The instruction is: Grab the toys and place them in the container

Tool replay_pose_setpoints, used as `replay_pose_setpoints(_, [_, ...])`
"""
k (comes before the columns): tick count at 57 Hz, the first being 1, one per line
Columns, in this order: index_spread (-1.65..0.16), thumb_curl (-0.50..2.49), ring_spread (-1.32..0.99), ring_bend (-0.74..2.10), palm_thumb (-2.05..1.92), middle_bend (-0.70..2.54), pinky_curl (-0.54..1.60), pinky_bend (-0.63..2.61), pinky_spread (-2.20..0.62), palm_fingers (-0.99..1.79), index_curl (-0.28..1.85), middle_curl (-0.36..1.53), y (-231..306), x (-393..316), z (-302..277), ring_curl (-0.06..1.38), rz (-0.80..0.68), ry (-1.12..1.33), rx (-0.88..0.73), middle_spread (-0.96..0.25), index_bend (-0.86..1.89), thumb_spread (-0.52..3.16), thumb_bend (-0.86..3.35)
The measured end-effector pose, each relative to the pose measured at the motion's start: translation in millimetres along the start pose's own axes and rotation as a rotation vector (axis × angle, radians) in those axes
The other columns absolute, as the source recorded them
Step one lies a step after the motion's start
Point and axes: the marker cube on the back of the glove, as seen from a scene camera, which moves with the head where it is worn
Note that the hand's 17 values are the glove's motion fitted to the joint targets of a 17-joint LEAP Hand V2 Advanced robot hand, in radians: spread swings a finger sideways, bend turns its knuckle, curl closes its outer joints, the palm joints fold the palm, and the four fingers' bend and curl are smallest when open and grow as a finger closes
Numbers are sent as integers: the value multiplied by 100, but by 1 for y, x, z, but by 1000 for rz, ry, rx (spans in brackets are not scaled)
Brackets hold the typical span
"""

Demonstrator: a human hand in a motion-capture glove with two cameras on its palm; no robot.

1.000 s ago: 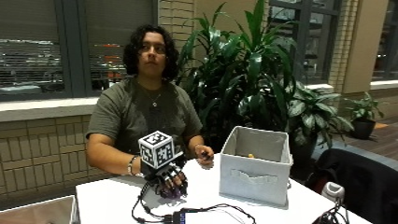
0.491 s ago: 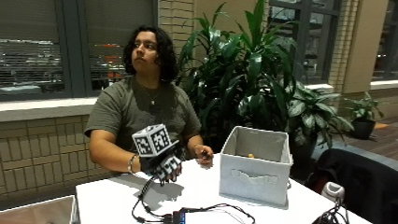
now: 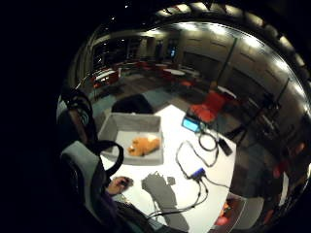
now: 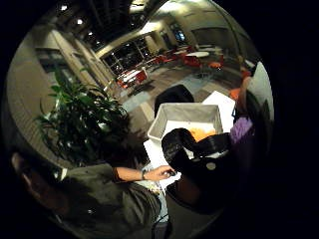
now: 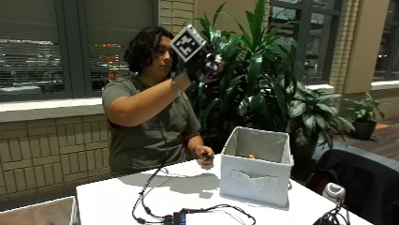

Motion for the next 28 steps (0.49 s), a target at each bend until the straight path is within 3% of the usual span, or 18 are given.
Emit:
replay_pose_setpoints(4, [-47, 105, -42, 139, 35, 120, 63, 118, -47, 108, 120, 96, -49, 3, 6, 79, 15, -8, 2, -33, 77, 123, 17])
replay_pose_setpoints(9, [-46, 110, -42, 139, 34, 120, 63, 118, -47, 107, 121, 97, -99, -26, 13, 80, 176, -228, -11, -33, 77, 123, 17])
replay_pose_setpoints(13, [-46, 115, -42, 139, 33, 120, 64, 118, -47, 107, 122, 97, -123, -34, 30, 80, 214, -256, -27, -33, 77, 123, 18])
replay_pose_setpoints(19, [-46, 119, -41, 136, 29, 115, 64, 118, -46, 99, 122, 96, -132, -30, 65, 79, 181, -70, -109, -33, 72, 121, 15])
replay_pose_setpoints(28, [-44, 97, -37, 123, -5, 79, 59, 118, -41, 59, 113, 83, -124, -33, 83, 71, 218, -141, -157, -30, 40, 128, -5])
